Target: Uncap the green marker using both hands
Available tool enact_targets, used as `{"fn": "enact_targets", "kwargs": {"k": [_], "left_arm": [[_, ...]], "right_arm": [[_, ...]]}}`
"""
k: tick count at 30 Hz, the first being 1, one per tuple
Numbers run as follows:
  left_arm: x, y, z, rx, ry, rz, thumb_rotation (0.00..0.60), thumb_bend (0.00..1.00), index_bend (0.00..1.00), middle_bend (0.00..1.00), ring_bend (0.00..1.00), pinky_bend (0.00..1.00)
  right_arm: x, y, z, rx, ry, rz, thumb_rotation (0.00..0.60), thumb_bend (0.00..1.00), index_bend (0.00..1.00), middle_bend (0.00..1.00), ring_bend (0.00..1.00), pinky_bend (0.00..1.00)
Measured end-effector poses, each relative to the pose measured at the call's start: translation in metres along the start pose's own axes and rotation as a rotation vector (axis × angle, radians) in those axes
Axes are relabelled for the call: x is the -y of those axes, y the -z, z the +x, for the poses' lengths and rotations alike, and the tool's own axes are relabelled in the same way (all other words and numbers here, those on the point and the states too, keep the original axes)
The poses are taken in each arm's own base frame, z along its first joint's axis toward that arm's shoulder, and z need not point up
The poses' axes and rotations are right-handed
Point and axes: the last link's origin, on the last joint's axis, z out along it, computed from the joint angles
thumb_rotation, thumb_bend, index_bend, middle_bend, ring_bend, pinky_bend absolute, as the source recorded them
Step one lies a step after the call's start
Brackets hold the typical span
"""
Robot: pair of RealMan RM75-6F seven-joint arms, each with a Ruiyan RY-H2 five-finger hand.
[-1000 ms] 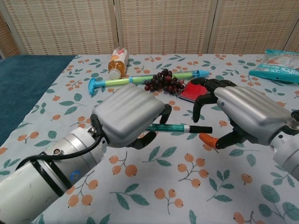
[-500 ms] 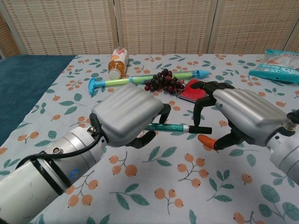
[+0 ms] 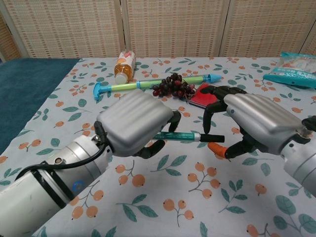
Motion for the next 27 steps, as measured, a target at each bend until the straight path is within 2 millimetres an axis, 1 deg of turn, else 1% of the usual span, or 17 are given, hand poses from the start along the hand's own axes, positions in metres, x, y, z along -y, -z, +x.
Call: {"fn": "enact_targets", "kwargs": {"k": [13,18,24,27], "left_arm": [[-0.0018,0.0010,0.0009,0.000,0.002,-0.003,0.600,0.51,0.91,1.00,0.83,1.00],[-0.0023,0.0016,0.0010,0.002,0.003,-0.004,0.600,0.51,0.91,1.00,0.83,1.00],[-0.0023,0.0017,0.0000,0.011,0.009,-0.001,0.600,0.52,0.91,1.00,0.83,1.00],[-0.0026,0.0020,-0.0002,0.015,0.014,0.000,0.600,0.52,0.91,1.00,0.83,1.00]], "right_arm": [[0.0004,0.0011,0.0014,0.001,-0.005,0.002,0.600,0.21,0.53,0.05,0.00,0.00],[0.0020,0.0010,0.0010,0.003,-0.011,0.003,0.600,0.21,0.57,0.07,0.00,0.00],[0.0034,0.0006,0.0015,-0.012,-0.019,0.006,0.600,0.23,0.64,0.13,0.00,0.00],[0.0039,0.0001,0.0010,-0.022,-0.021,0.005,0.600,0.26,0.70,0.20,0.00,0.00]]}}
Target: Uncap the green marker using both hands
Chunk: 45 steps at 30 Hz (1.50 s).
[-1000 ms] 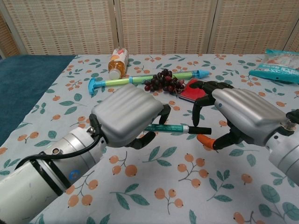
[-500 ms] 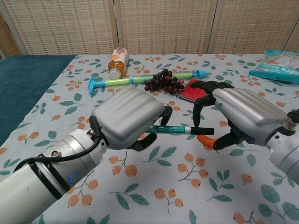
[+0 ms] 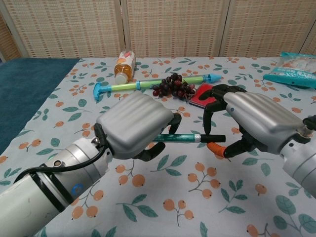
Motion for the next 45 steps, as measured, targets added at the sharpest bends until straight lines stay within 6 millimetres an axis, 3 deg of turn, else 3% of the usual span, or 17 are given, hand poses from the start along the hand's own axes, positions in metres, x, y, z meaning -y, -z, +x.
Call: {"fn": "enact_targets", "kwargs": {"k": [4,11,29,45], "left_arm": [[-0.001,0.000,0.000,0.003,0.013,0.001,0.600,0.53,0.91,1.00,0.83,1.00],[-0.002,0.002,0.001,0.032,0.103,0.019,0.600,0.55,0.91,1.00,0.83,1.00],[-0.002,0.002,0.005,0.052,0.250,0.060,0.600,0.65,0.91,1.00,0.84,1.00],[0.000,0.002,0.006,0.083,0.270,0.065,0.600,0.67,0.91,1.00,0.84,1.00]], "right_arm": [[0.001,-0.001,-0.001,-0.014,-0.009,0.000,0.600,0.30,0.81,0.35,0.02,0.00],[0.002,-0.001,0.000,-0.064,-0.045,0.014,0.600,0.40,0.92,0.45,0.11,0.00],[-0.002,-0.002,0.004,-0.202,-0.116,0.034,0.600,0.42,0.96,0.50,0.16,0.02],[-0.005,-0.003,0.009,-0.245,-0.125,0.034,0.600,0.42,0.96,0.50,0.17,0.02]]}}
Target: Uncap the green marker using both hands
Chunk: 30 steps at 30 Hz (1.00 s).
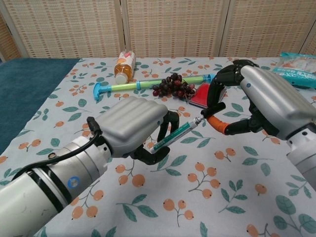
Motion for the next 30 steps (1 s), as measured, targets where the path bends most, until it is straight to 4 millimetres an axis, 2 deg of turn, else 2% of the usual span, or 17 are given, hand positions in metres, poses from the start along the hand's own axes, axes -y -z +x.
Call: {"fn": "enact_targets", "kwargs": {"k": [5,10,16,20,23,26,28,30], "left_arm": [[0.013,-0.003,-0.001,-0.017,-0.117,-0.004,0.600,0.63,0.91,1.00,0.84,1.00],[0.039,-0.007,-0.006,-0.058,-0.276,0.001,0.600,0.54,0.91,1.00,0.84,1.00],[0.069,-0.011,-0.011,-0.084,-0.521,-0.006,0.600,0.54,0.87,0.97,0.84,1.00],[0.078,-0.011,-0.013,-0.085,-0.579,-0.009,0.600,0.54,0.79,0.89,0.84,1.00],[0.086,-0.011,-0.016,-0.067,-0.607,-0.006,0.600,0.51,0.64,0.81,0.82,1.00],[0.091,-0.010,-0.019,-0.033,-0.610,-0.005,0.600,0.49,0.47,0.70,0.80,1.00],[0.092,-0.008,-0.022,-0.007,-0.613,-0.008,0.600,0.48,0.41,0.64,0.79,1.00],[0.093,-0.005,-0.027,0.019,-0.621,-0.017,0.600,0.48,0.34,0.57,0.77,1.00]], "right_arm": [[-0.010,-0.001,0.007,-0.008,0.027,-0.014,0.600,0.42,0.96,0.50,0.20,0.04],[-0.026,0.001,0.007,0.016,0.063,-0.060,0.600,0.42,0.96,0.50,0.20,0.04],[-0.041,0.005,-0.010,0.091,0.148,-0.094,0.600,0.42,0.95,0.50,0.19,0.04],[-0.046,0.006,-0.025,0.128,0.171,-0.112,0.600,0.42,0.90,0.50,0.18,0.04],[-0.044,0.005,-0.035,0.143,0.167,-0.114,0.600,0.42,0.74,0.47,0.14,0.04],[-0.043,0.004,-0.042,0.168,0.166,-0.113,0.600,0.42,0.47,0.36,0.07,0.03],[-0.042,0.004,-0.044,0.186,0.169,-0.118,0.600,0.42,0.30,0.29,0.03,0.01],[-0.041,0.003,-0.046,0.202,0.169,-0.125,0.600,0.42,0.22,0.26,0.01,0.00]]}}
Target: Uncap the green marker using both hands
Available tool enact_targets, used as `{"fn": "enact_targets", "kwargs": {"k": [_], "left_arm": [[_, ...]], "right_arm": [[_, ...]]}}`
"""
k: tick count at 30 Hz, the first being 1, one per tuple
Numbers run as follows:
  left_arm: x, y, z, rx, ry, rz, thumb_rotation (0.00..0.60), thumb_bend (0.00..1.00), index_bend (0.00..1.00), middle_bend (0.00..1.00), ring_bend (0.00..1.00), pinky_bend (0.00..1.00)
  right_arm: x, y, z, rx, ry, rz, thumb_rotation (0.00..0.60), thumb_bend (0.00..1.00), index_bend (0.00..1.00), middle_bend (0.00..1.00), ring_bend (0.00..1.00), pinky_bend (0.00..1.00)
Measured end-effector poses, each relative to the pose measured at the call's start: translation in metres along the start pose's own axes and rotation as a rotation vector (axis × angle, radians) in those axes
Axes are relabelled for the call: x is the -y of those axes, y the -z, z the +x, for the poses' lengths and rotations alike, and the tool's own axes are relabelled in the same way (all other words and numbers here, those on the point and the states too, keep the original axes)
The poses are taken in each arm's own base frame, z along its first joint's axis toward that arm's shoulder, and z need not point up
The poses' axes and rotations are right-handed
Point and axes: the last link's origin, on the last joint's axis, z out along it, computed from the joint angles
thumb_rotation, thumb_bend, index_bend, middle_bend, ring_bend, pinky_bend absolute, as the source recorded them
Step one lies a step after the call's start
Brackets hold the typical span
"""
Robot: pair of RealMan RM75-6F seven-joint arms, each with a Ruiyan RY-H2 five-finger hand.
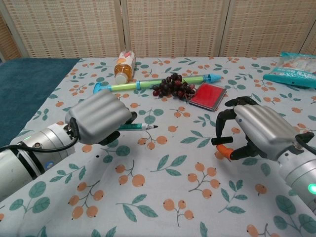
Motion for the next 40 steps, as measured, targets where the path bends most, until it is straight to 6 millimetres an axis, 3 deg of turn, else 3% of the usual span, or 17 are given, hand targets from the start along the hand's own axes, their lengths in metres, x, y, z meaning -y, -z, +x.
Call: {"fn": "enact_targets", "kwargs": {"k": [7,11,14,17,19,22,26,31,33,36,40], "left_arm": [[-0.004,0.003,-0.011,0.042,-0.011,-0.013,0.600,0.46,0.18,0.35,0.61,0.99],[-0.003,0.003,-0.009,0.035,0.006,-0.005,0.600,0.45,0.10,0.25,0.50,0.90],[-0.002,0.004,-0.005,0.029,0.031,-0.002,0.600,0.44,0.07,0.19,0.41,0.78],[-0.001,0.008,0.002,0.020,0.069,0.000,0.600,0.43,0.05,0.15,0.28,0.58],[0.003,0.012,0.009,0.008,0.115,0.005,0.600,0.42,0.04,0.12,0.17,0.43],[0.016,0.026,0.020,-0.012,0.228,0.024,0.600,0.41,0.04,0.10,0.10,0.33],[0.047,0.059,0.022,-0.019,0.415,0.076,0.600,0.40,0.05,0.06,0.03,0.25],[0.098,0.127,0.008,-0.029,0.684,0.227,0.600,0.39,0.05,0.02,0.00,0.20],[0.119,0.161,-0.001,-0.049,0.767,0.324,0.600,0.39,0.03,0.01,0.00,0.19],[0.147,0.210,-0.013,-0.061,0.790,0.447,0.600,0.39,0.00,0.00,0.00,0.18],[0.167,0.235,-0.019,-0.056,0.726,0.489,0.600,0.39,0.00,0.00,0.00,0.18]], "right_arm": [[-0.002,0.002,0.000,0.030,0.009,-0.013,0.600,0.42,0.07,0.22,0.00,0.00],[-0.002,0.002,0.003,0.033,0.005,-0.015,0.600,0.42,0.01,0.19,0.00,0.00],[-0.003,0.003,0.009,0.026,-0.007,-0.011,0.600,0.42,0.00,0.17,0.00,0.00],[-0.006,0.008,0.019,0.018,-0.011,0.001,0.600,0.41,0.00,0.11,0.00,0.00],[-0.012,0.015,0.029,0.012,-0.004,0.014,0.600,0.38,0.00,0.06,0.00,0.00],[-0.031,0.031,0.050,0.011,0.022,0.020,0.600,0.37,0.00,0.01,0.00,0.00],[-0.077,0.061,0.090,0.018,0.114,-0.018,0.600,0.35,0.00,0.00,0.00,0.00],[-0.145,0.124,0.158,-0.033,0.259,-0.173,0.600,0.30,0.00,0.00,0.00,0.00],[-0.158,0.151,0.176,-0.074,0.255,-0.244,0.600,0.29,0.00,0.00,0.00,0.00],[-0.167,0.172,0.195,-0.113,0.243,-0.291,0.600,0.28,0.00,0.00,0.00,0.00],[-0.171,0.177,0.200,-0.091,0.248,-0.315,0.600,0.27,0.00,0.00,0.00,0.00]]}}
